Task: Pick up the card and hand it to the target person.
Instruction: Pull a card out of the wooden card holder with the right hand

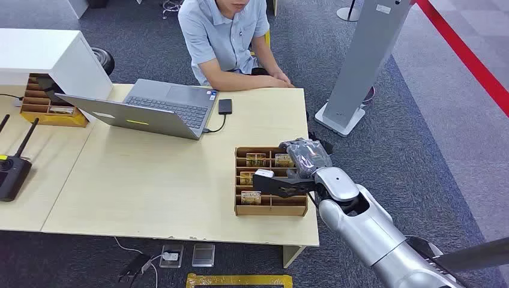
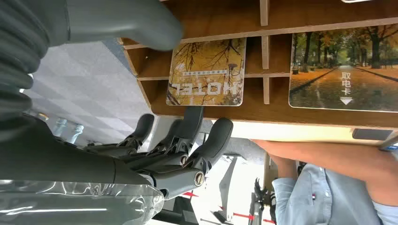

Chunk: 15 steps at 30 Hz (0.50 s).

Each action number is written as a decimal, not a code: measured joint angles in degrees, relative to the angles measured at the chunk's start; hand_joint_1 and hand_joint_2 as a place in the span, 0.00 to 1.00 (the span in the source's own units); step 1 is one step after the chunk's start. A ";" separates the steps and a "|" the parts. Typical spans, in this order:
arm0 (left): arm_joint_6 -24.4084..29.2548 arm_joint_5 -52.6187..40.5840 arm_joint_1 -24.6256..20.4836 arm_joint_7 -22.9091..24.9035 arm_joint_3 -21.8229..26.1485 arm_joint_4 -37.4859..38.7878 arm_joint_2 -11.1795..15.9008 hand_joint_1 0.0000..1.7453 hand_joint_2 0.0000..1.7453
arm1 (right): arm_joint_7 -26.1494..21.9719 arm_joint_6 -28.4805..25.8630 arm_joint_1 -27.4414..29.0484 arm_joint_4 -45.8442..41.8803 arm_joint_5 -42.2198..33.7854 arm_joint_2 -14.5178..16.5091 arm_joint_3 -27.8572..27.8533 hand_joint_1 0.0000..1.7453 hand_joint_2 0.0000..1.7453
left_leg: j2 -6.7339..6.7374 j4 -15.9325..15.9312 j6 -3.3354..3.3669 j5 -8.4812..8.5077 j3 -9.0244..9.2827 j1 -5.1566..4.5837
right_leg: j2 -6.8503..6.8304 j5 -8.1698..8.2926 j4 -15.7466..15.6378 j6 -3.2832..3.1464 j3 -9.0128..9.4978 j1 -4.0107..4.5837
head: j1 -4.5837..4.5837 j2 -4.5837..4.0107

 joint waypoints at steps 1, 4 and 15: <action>0.00 0.00 0.00 0.00 0.00 0.00 0.00 0.00 0.00 | 0.00 -0.02 -0.04 0.01 0.00 0.01 -0.01 0.52 1.00 | 0.00 0.00 0.00 0.00 0.00 0.00 | 0.00 0.00 0.00 0.00 0.00 0.00 | 0.00 -0.01; 0.00 0.00 0.02 -0.01 0.00 0.00 0.00 0.00 0.00 | -0.01 -0.08 -0.14 0.13 0.01 0.07 -0.02 0.57 1.00 | 0.00 0.00 0.00 0.00 0.00 0.00 | 0.00 0.00 0.00 0.00 0.01 0.00 | 0.01 -0.02; 0.00 0.00 0.06 -0.04 0.00 0.00 0.00 0.00 0.00 | -0.01 -0.32 -0.36 0.41 0.02 0.43 -0.07 0.68 1.00 | 0.00 0.00 0.00 0.00 0.02 0.00 | 0.00 0.00 0.00 0.00 0.02 0.00 | 0.01 -0.02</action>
